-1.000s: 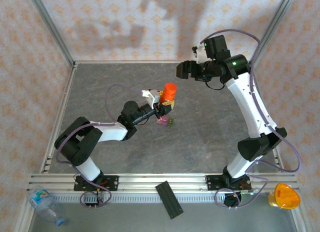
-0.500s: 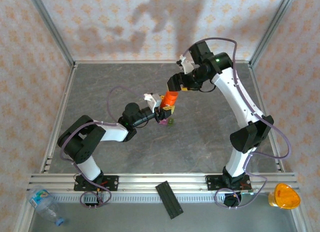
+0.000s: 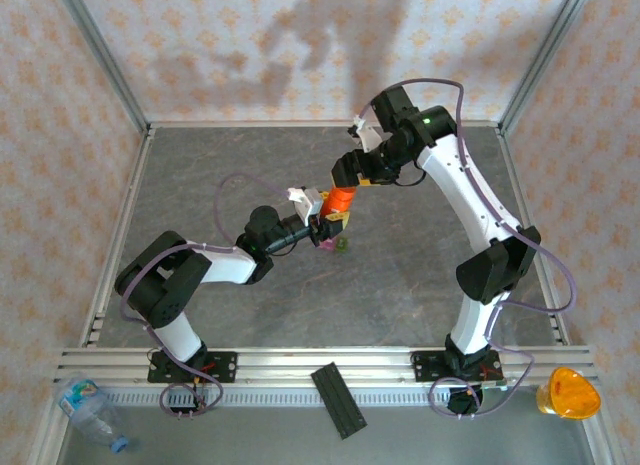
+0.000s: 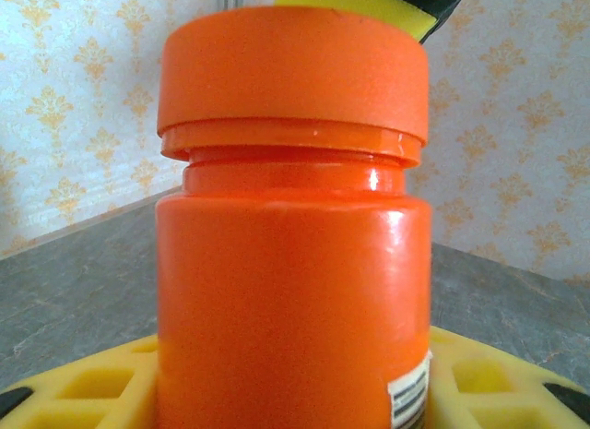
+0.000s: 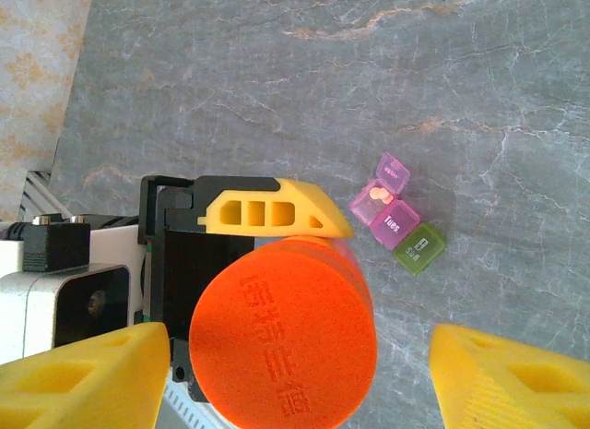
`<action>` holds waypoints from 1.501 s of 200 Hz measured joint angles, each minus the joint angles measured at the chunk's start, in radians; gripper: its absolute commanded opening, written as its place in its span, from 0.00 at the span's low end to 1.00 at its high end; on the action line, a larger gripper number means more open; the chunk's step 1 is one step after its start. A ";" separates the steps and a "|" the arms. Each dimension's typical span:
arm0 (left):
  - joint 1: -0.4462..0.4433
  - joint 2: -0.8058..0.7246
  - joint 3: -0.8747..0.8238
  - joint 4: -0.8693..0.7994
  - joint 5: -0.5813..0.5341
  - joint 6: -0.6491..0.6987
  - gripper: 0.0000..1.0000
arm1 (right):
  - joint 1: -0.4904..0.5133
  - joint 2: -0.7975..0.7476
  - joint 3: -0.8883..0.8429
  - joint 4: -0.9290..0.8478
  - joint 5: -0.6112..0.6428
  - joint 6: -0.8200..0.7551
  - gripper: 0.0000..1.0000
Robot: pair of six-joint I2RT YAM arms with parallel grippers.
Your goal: Sort the pills into containers
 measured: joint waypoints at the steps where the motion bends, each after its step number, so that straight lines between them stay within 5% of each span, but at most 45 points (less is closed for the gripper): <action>1: 0.000 0.000 0.000 0.000 0.000 0.000 0.00 | 0.000 0.000 0.000 0.000 0.000 0.000 0.73; 122: 0.000 0.000 0.000 0.000 0.000 0.000 0.00 | 0.019 0.012 -0.010 0.000 -0.007 0.000 0.66; 174: 0.000 0.000 0.000 -0.002 -0.001 -0.002 0.00 | 0.018 0.014 -0.011 0.003 -0.008 0.001 0.44; 235: 0.002 0.000 -0.001 -0.050 -0.007 -0.003 0.00 | 0.020 0.005 -0.080 0.061 -0.003 0.031 0.41; 300: 0.001 0.000 -0.008 -0.137 -0.084 0.047 0.00 | 0.023 -0.048 -0.276 0.275 0.005 0.227 0.40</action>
